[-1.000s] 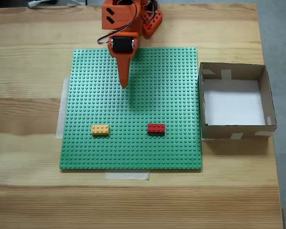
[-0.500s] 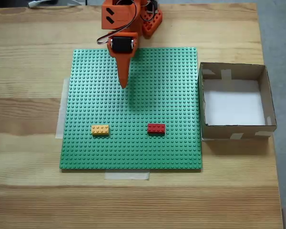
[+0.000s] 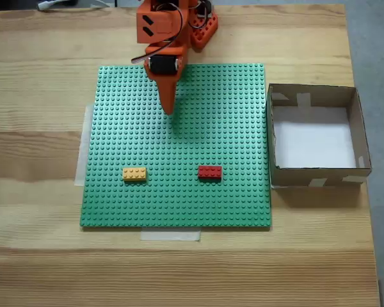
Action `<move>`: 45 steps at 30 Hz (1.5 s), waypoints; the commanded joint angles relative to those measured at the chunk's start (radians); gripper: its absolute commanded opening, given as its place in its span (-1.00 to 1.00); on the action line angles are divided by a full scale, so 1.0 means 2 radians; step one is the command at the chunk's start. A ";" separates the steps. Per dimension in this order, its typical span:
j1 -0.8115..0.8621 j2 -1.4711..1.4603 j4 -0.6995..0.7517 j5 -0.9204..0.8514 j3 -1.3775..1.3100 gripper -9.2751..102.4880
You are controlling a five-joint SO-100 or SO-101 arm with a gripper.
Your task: Pick the yellow lego block and put it in the box.
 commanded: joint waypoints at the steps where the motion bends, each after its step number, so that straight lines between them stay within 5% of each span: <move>1: 0.018 -0.087 0.028 -0.019 -0.113 -0.85; 12: 0.079 -0.287 0.026 -0.082 -0.249 -0.70; 28: 0.099 -0.571 0.157 -0.097 -0.524 -0.38; 45: 0.095 -0.729 0.189 -0.081 -0.681 -0.39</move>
